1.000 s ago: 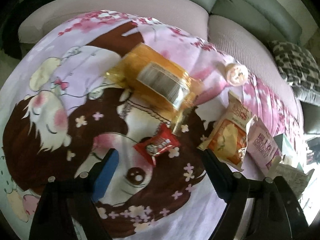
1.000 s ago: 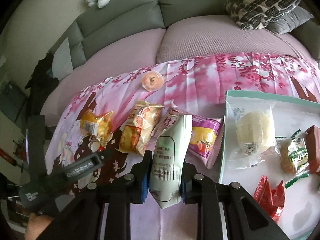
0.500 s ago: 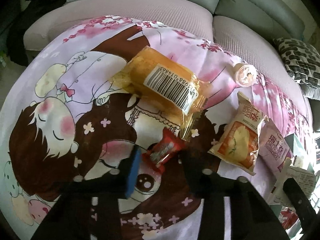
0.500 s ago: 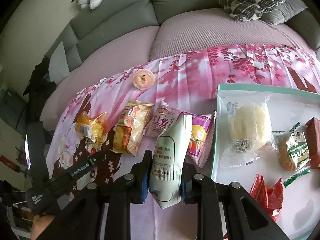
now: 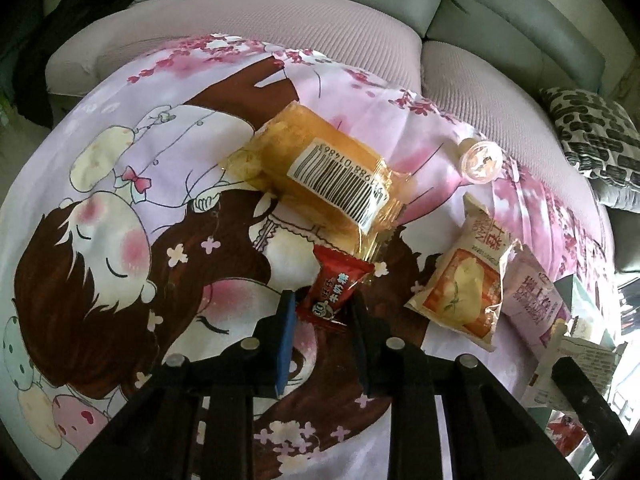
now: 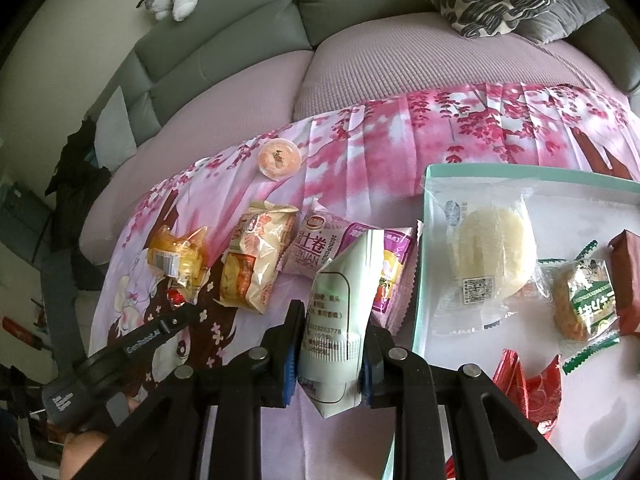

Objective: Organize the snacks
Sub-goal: 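Carry the white pouch and red candy over the tray with both tools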

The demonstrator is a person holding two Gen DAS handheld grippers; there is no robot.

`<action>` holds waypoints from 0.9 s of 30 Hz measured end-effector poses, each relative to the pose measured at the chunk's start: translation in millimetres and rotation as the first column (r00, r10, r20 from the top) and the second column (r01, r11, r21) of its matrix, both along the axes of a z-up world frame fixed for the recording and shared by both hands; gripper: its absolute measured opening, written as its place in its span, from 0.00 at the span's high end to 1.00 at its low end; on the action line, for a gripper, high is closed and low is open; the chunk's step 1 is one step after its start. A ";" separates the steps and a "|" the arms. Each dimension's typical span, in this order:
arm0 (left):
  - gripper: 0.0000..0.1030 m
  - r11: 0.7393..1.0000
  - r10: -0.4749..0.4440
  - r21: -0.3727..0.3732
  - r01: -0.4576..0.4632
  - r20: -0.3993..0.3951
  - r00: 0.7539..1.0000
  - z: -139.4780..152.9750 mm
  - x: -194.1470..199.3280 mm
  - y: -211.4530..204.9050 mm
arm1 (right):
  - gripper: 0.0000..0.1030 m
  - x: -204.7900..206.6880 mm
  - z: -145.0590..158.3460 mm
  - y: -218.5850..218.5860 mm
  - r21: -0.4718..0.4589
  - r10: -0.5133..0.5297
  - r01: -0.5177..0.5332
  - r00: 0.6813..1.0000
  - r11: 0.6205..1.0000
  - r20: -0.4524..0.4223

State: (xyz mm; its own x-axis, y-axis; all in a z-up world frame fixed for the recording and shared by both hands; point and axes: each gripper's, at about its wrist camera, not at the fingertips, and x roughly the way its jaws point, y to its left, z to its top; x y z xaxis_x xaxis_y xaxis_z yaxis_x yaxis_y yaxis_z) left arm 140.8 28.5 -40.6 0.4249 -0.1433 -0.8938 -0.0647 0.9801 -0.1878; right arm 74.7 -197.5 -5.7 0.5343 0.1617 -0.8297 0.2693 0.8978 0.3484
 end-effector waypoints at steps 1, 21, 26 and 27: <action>0.74 1.000 -0.002 0.000 0.002 0.003 1.000 1.4 -0.6 -0.3 | 0.75 -0.3 0.6 -0.5 0.000 -0.001 0.001 1.000 1.000 0.001; 0.74 0.990 -0.141 0.020 0.140 0.194 0.971 75.1 -34.7 -43.0 | 0.75 -23.4 47.8 -31.0 0.008 -0.067 0.066 0.992 0.998 0.111; 0.74 0.976 -0.218 0.032 0.217 0.233 0.948 90.8 -44.8 -74.5 | 0.75 -38.6 62.0 -63.3 0.006 -0.148 0.149 0.979 0.989 0.138; 0.74 0.972 -0.235 0.035 0.234 0.239 0.942 93.2 -46.8 -81.8 | 0.75 -42.3 64.3 -70.1 0.007 -0.166 0.167 0.976 0.986 0.143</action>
State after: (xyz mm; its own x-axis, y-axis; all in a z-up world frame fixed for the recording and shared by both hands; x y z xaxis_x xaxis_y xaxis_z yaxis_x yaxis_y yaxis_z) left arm 94.0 -53.3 52.6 0.5819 -0.2594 -0.7708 0.2133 0.9633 -0.1631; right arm 32.4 -267.5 58.5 0.6659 0.0570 -0.7438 0.3629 0.8464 0.3898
